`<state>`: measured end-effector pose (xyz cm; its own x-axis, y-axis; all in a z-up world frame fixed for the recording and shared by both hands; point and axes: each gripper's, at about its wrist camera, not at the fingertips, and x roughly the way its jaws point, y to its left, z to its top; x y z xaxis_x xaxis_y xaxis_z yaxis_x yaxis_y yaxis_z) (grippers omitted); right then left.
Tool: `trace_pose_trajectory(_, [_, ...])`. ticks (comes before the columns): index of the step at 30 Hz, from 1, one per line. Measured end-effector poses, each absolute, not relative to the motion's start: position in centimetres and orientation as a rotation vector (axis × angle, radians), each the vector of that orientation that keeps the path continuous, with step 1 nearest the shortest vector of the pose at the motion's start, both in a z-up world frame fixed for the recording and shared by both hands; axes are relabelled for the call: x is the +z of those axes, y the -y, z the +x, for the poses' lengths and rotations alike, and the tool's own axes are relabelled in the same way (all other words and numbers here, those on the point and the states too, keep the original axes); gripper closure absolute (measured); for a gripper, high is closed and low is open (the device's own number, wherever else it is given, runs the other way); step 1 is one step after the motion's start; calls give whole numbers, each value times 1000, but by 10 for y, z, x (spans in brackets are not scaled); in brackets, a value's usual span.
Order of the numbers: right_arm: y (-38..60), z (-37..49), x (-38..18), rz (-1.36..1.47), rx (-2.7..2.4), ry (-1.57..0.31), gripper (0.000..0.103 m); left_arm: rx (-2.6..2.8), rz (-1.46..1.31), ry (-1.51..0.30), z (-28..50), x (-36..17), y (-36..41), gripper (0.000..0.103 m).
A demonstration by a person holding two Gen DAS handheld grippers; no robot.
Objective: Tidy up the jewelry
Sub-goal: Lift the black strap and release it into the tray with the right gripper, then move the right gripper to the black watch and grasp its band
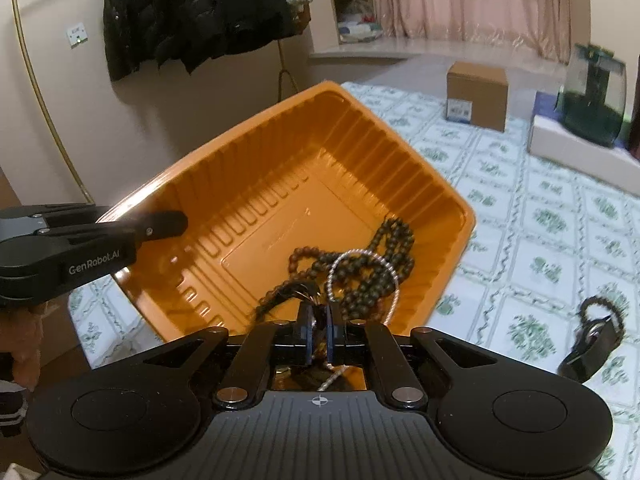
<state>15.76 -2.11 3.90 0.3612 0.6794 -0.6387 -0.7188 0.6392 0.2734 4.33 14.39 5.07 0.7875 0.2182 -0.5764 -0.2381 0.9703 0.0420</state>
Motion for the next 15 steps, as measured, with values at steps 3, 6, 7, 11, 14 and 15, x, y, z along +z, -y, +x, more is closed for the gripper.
trace_pose_trajectory(3, [30,161,41,-10,879,-781,75,246,-33,-616,43,51,-144,95])
trace_pose_trajectory(6, [42,162,45,12,834,-757,71,245,-33,-614,43,51,-144,95])
trace_pose_trajectory(7, [50,163,46,24,813,-751,71,246,-31,-615,43,51,-143,95])
trace_pose_trajectory(11, [80,167,44,76,726,-748,71,245,-31,-615,44,51,-143,95])
trace_pose_trajectory(14, [105,167,38,101,650,-750,70,244,-27,-616,44,51,-143,95])
trace_pose_trajectory(15, [113,167,36,105,626,-751,69,244,-25,-616,44,51,-143,95])
